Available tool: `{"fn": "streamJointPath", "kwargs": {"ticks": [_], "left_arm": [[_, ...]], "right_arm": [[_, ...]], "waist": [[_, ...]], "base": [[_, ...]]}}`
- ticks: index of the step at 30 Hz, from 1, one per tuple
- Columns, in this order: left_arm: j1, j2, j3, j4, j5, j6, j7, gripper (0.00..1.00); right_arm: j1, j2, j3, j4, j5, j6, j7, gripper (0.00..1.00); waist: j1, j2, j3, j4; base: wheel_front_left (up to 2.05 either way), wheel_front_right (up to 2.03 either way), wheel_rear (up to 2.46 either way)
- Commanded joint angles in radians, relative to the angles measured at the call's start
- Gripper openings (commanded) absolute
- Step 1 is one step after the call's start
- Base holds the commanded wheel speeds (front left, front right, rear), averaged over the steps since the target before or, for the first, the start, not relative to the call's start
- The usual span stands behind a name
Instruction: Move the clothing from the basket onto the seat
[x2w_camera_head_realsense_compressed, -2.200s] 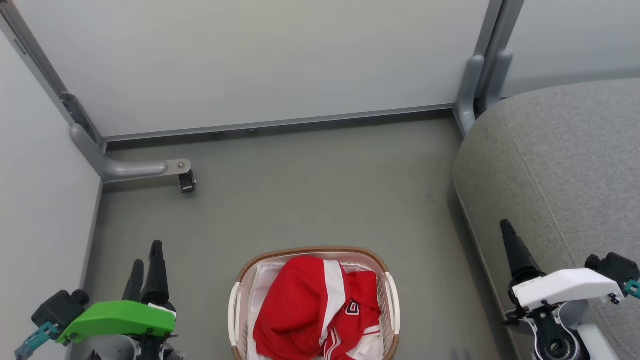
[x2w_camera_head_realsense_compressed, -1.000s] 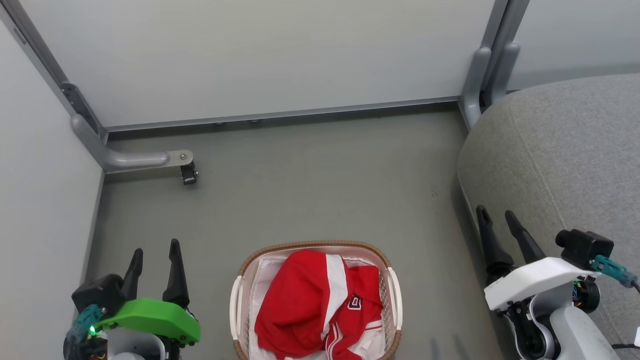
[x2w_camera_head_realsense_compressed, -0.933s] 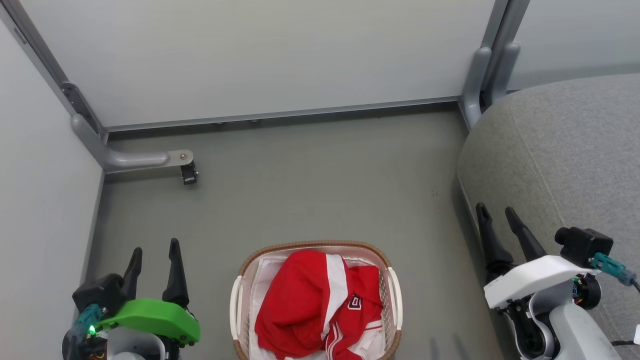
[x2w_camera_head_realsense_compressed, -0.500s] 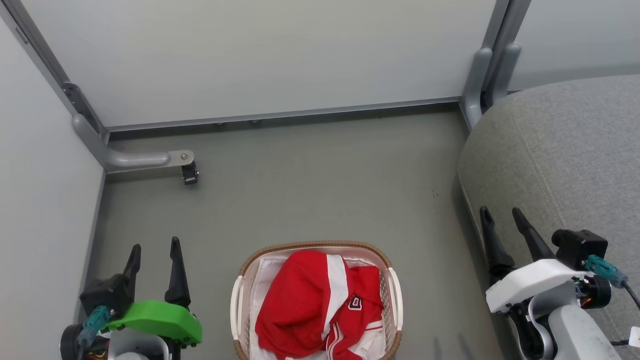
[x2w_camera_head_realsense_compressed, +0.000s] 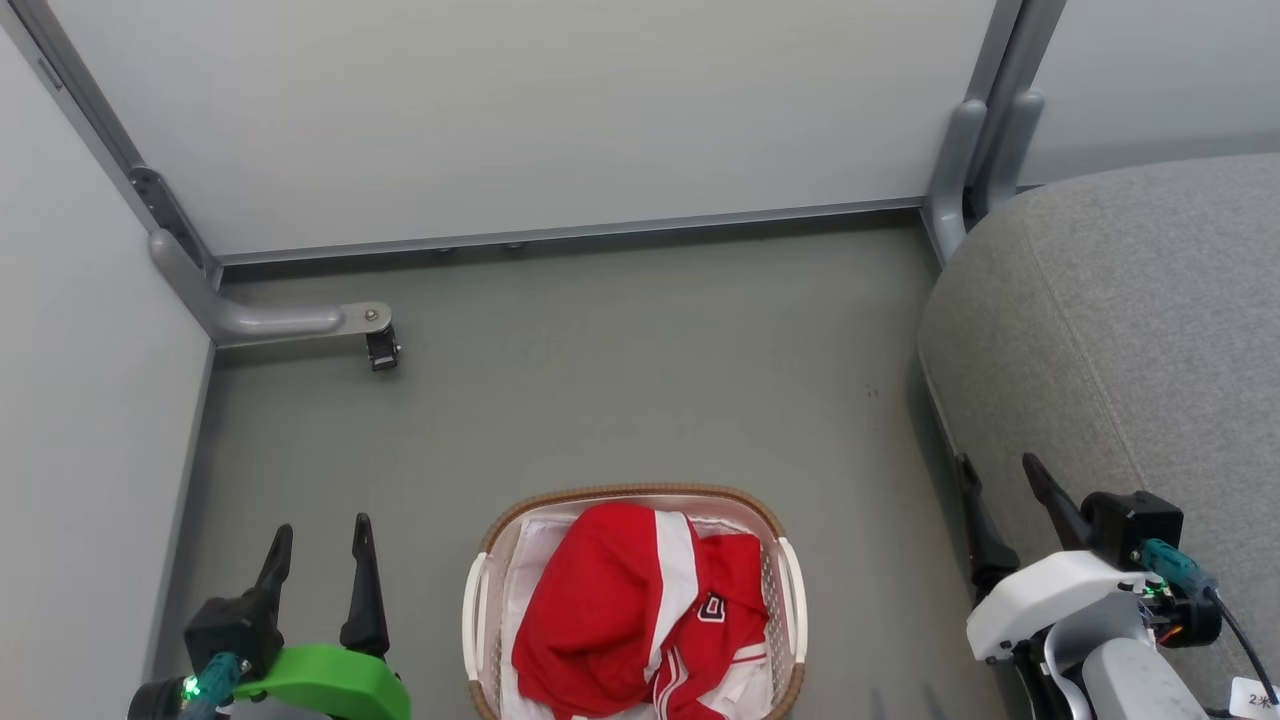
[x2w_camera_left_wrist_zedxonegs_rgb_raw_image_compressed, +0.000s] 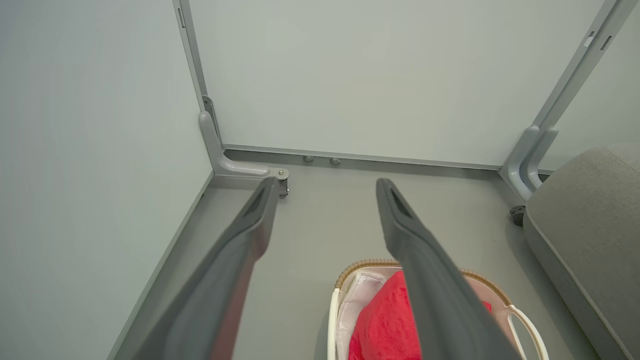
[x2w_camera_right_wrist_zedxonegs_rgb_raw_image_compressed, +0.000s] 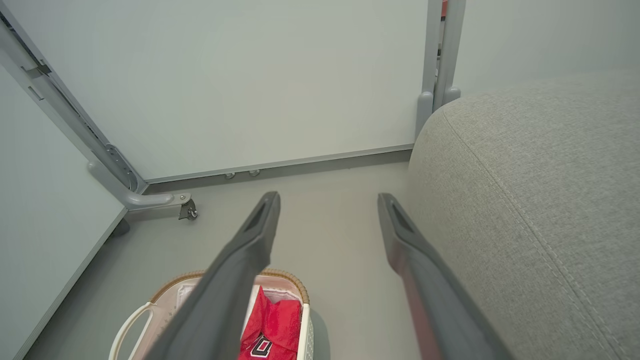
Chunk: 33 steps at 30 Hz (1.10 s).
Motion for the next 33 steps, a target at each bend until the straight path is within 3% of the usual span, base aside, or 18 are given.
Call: {"fn": "streamJointPath", "kwargs": {"ticks": [1,14,24,33], "left_arm": [[0.011,0.0,0.009,0.003,0.024,-0.007,-0.009,1.0],[-0.008,-0.02,-0.002,0.009,0.149,-0.037,-0.034,1.0],[-0.097,-0.028,-0.098,0.046,0.247,-0.049,-0.053,1.0],[-0.223,-0.03,-0.145,0.09,0.234,-0.064,-0.052,1.0]], "right_arm": [[0.005,0.001,-0.005,0.009,-0.025,0.0,-0.012,1.0],[-0.036,0.0,0.006,0.045,-0.135,0.0,-0.035,1.0],[-0.091,0.004,0.001,0.02,-0.21,0.0,-0.054,1.0],[-0.184,0.012,0.037,-0.029,-0.197,0.0,-0.054,1.0]], "waist": [[-0.0001,0.0,0.001,0.001],[-0.0001,0.0,0.056,-0.001],[-0.0001,0.0,0.221,-0.021],[-0.0001,0.0,0.415,-0.072]], "base": [[0.0,0.0,0.0],[0.0,0.0,0.0],[0.0,0.0,0.0],[0.0,0.0,0.0]]}}
